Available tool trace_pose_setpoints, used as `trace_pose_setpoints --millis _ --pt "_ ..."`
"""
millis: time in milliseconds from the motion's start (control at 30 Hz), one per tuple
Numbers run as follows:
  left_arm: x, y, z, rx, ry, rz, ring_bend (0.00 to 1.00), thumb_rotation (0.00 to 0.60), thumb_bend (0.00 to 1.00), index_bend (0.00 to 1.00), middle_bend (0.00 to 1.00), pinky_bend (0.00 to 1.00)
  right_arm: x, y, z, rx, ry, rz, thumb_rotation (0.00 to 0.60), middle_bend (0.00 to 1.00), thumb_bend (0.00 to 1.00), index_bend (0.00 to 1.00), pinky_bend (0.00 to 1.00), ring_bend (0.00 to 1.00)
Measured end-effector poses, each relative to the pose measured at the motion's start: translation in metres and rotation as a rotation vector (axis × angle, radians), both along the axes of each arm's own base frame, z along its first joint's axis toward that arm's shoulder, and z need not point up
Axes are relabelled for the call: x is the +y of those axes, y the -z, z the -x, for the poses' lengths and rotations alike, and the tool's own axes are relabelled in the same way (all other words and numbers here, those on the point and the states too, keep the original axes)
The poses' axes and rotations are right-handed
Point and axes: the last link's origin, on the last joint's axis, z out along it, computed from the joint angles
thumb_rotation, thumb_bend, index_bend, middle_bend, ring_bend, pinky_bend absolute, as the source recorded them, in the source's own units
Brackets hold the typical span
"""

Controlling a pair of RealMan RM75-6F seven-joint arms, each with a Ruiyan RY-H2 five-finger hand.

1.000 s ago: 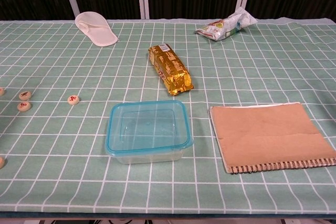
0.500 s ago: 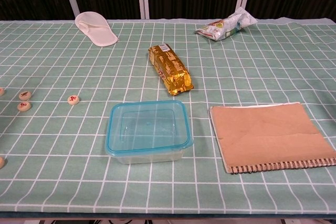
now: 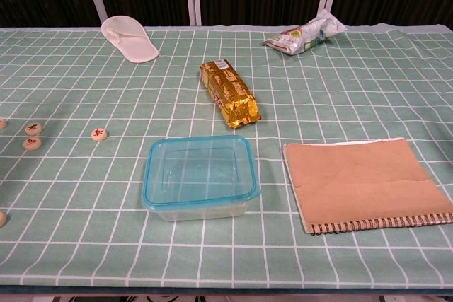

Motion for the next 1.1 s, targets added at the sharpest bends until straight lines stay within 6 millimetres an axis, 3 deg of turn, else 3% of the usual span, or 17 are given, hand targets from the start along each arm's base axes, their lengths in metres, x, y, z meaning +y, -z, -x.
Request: trace_pose_setpoints --millis 333,533,1100 --pt "0.064 0.042 -0.04 0.103 0.067 0.245 0.0 0.6 0.27 0.15 0.02 0.06 0.0 -0.001 0.001 -0.004 0.016 0.006 0.6 0.07 0.2 0.15 0.0 0.07" --pt "0.089 0.071 -0.056 0.151 0.051 0.299 0.0 0.6 0.27 0.2 0.02 0.06 0.0 -0.002 0.002 -0.005 0.023 0.009 0.6 0.07 0.2 0.15 0.0 0.07" --pt "0.119 0.111 -0.033 0.249 -0.055 0.316 0.0 0.6 0.28 0.32 0.03 0.06 -0.003 -0.004 0.004 -0.01 0.055 0.029 0.6 0.07 0.2 0.15 0.0 0.07"
